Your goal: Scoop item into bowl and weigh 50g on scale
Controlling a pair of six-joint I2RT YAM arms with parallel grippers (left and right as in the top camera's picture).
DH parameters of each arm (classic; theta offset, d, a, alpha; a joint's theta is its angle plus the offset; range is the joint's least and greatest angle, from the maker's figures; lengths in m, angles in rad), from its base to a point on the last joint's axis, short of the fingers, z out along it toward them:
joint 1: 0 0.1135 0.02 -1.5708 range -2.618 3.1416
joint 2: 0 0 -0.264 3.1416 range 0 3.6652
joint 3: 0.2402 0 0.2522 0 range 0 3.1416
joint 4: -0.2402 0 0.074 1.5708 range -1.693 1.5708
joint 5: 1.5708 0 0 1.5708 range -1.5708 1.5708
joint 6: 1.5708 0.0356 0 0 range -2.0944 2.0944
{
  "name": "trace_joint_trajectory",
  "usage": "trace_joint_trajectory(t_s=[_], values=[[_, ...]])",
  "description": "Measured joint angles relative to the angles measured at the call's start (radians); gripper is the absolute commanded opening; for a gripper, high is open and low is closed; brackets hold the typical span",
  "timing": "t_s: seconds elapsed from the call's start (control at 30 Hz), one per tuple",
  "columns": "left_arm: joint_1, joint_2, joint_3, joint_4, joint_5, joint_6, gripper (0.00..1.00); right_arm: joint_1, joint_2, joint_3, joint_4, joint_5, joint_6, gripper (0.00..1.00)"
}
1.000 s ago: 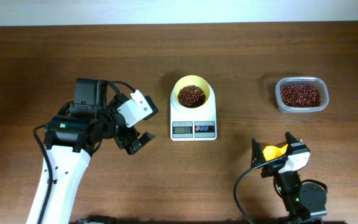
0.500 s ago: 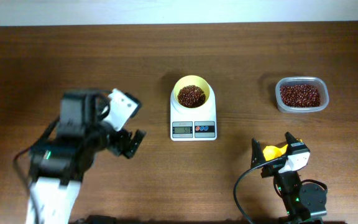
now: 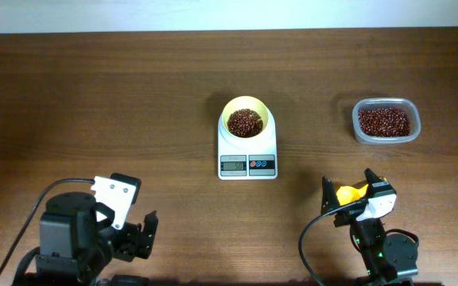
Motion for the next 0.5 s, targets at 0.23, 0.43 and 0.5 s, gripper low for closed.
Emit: trace_joint_trajectory(t_s=[0.23,0.43,0.5], values=[[0.000,-0.004,0.000,-0.022,-0.046,-0.004,0.99,0.000,0.000,0.000,0.000,0.000,0.000,0.98],[0.023,-0.004,0.000,-0.028,-0.071,-0.004,0.99,0.000,0.000,0.000,0.000,0.000,-0.001,0.99],[0.057,-0.009,0.000,-0.029,-0.074,-0.004,0.99,0.000,0.000,0.000,0.000,0.000,0.000,0.99]])
